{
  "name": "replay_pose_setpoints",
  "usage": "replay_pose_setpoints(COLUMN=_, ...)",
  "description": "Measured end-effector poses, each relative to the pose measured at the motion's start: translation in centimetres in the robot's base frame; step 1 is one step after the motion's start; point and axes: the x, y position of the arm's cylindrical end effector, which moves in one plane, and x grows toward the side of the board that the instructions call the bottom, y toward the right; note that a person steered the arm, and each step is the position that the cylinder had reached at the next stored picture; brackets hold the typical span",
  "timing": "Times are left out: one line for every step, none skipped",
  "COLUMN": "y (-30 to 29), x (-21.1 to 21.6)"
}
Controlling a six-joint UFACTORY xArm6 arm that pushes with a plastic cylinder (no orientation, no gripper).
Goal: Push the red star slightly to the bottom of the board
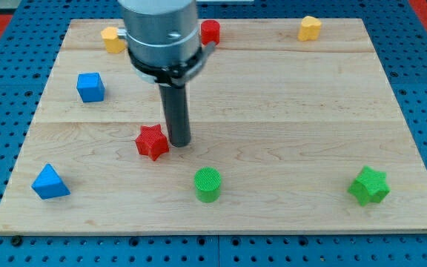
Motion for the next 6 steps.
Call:
replay_pose_setpoints(y=-6.4, x=0.8)
replay_pose_setpoints(y=-11.6, x=-1.2)
replay_pose_setpoints(y=-10.2, x=-4.7)
replay_pose_setpoints(y=-13.5, x=-6.5)
replay_pose_setpoints(y=-15.2, x=-5.3)
replay_pose_setpoints(y=-15.6, x=-2.4)
